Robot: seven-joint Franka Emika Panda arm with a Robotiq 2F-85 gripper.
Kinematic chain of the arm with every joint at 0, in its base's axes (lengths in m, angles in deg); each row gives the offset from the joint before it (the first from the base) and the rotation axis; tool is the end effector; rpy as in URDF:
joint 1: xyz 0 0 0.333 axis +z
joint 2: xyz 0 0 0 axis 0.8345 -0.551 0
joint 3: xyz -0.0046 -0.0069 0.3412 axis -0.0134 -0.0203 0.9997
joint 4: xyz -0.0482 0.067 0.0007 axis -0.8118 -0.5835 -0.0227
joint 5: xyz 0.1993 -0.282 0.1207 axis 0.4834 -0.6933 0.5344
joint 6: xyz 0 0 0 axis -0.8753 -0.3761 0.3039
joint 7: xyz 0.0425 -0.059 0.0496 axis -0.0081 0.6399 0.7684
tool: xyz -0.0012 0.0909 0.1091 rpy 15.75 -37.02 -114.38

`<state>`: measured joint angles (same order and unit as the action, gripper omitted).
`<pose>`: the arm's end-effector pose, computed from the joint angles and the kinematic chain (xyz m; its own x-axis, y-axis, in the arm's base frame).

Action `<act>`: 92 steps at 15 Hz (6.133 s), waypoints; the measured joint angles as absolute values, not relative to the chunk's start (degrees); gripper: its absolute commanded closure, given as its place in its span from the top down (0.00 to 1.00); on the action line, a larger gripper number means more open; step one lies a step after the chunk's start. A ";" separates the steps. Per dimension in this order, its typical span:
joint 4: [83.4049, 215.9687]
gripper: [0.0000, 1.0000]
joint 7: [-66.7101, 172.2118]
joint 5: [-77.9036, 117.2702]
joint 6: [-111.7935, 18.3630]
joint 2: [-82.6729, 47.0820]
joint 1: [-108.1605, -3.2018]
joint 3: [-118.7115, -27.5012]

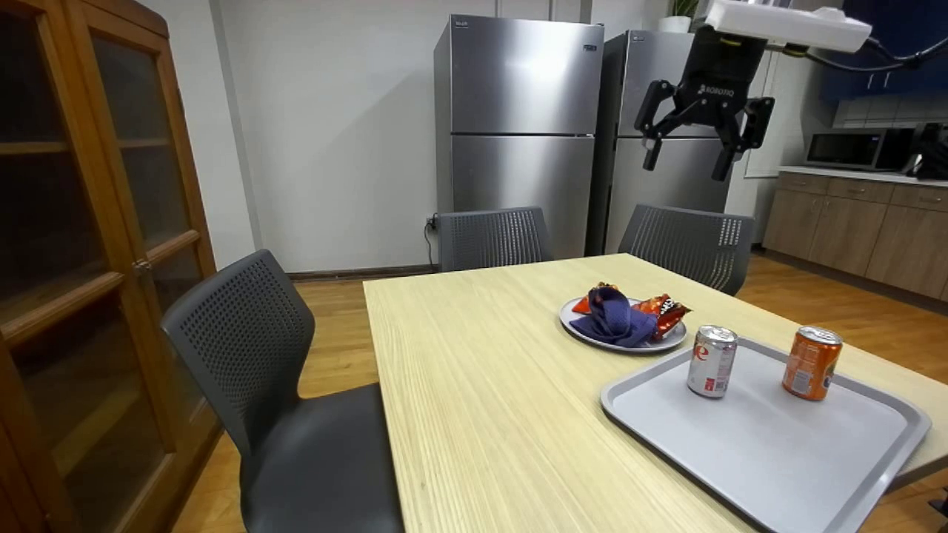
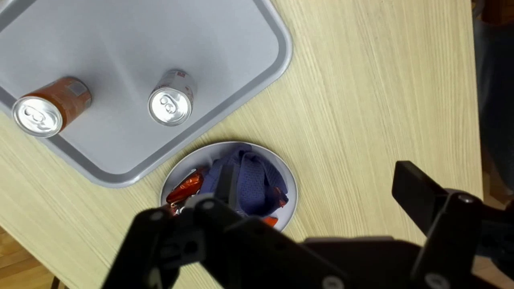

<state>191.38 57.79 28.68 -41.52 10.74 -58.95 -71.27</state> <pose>0.4594 -0.0307 0.4355 0.9455 -0.3079 0.1062 -0.2957 -0.9482 -0.1166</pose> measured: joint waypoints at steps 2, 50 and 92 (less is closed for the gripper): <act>189.27 1.00 54.36 27.75 -41.47 7.69 -58.96 -72.16; 176.00 1.00 52.05 12.32 -70.12 -28.96 -56.18 -77.04; 158.93 0.00 52.05 11.94 -70.31 -48.45 -52.39 -81.71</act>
